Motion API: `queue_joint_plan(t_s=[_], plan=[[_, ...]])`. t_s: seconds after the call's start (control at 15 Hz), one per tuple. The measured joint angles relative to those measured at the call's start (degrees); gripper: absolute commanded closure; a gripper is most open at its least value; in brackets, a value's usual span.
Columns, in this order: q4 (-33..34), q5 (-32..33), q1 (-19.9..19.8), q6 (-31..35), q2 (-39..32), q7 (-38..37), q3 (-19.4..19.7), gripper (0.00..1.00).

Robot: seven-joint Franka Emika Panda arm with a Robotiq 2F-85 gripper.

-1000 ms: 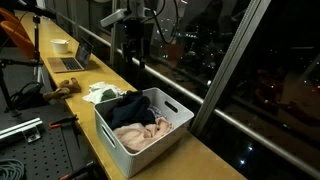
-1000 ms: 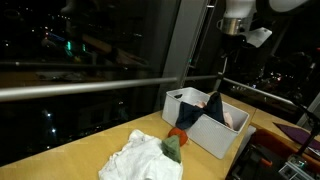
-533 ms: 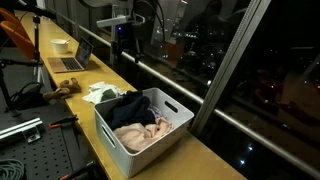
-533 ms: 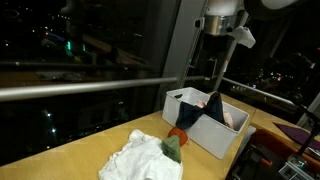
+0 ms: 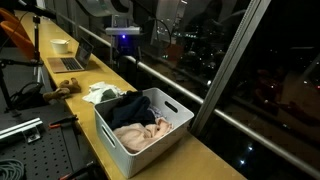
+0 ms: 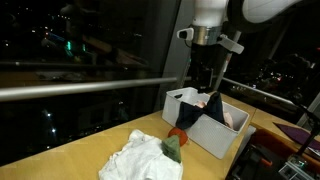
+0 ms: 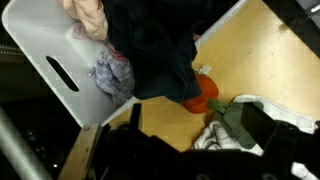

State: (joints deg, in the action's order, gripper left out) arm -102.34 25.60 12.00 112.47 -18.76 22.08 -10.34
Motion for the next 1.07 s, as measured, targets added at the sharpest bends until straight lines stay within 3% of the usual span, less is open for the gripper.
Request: queue_joint_plan(t_s=[0.47, 1.07], plan=[[7.18, -0.05, -0.64, -0.57, -8.64, 17.78, -0.34, 0.0], [12.01, -0.21, -1.86, -0.83, -18.29, 25.5, 0.18, 0.0]])
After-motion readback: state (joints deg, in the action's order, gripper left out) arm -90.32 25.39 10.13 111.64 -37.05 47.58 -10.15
